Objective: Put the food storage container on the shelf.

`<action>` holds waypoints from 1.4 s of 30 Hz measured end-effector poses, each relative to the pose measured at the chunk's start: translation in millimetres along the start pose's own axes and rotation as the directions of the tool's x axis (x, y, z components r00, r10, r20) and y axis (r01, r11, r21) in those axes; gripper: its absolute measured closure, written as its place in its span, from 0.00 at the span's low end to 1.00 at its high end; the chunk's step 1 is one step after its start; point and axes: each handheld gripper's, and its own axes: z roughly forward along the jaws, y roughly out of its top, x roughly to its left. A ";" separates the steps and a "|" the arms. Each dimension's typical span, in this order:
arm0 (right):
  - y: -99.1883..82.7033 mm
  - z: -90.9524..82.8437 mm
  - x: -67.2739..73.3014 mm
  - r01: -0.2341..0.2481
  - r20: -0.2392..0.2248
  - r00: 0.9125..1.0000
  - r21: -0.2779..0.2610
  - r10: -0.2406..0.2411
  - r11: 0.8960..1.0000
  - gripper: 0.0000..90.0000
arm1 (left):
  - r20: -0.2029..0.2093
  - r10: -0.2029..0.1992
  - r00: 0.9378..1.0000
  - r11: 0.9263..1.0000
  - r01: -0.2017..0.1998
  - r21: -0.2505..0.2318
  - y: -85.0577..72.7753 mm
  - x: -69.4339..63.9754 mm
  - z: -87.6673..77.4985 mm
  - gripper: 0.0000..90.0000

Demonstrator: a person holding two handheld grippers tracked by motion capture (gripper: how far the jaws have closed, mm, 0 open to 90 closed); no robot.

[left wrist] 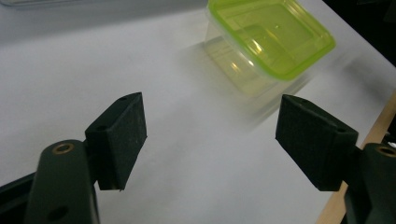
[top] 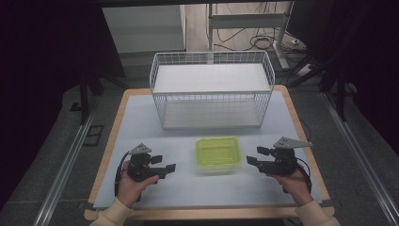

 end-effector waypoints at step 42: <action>30.7 65.9 -19.0 -0.188 -0.027 0.979 0.238 0.201 0.953 0.56 | 0.122 -0.158 0.980 0.981 0.141 0.135 54.3 -3.7 80.0 0.38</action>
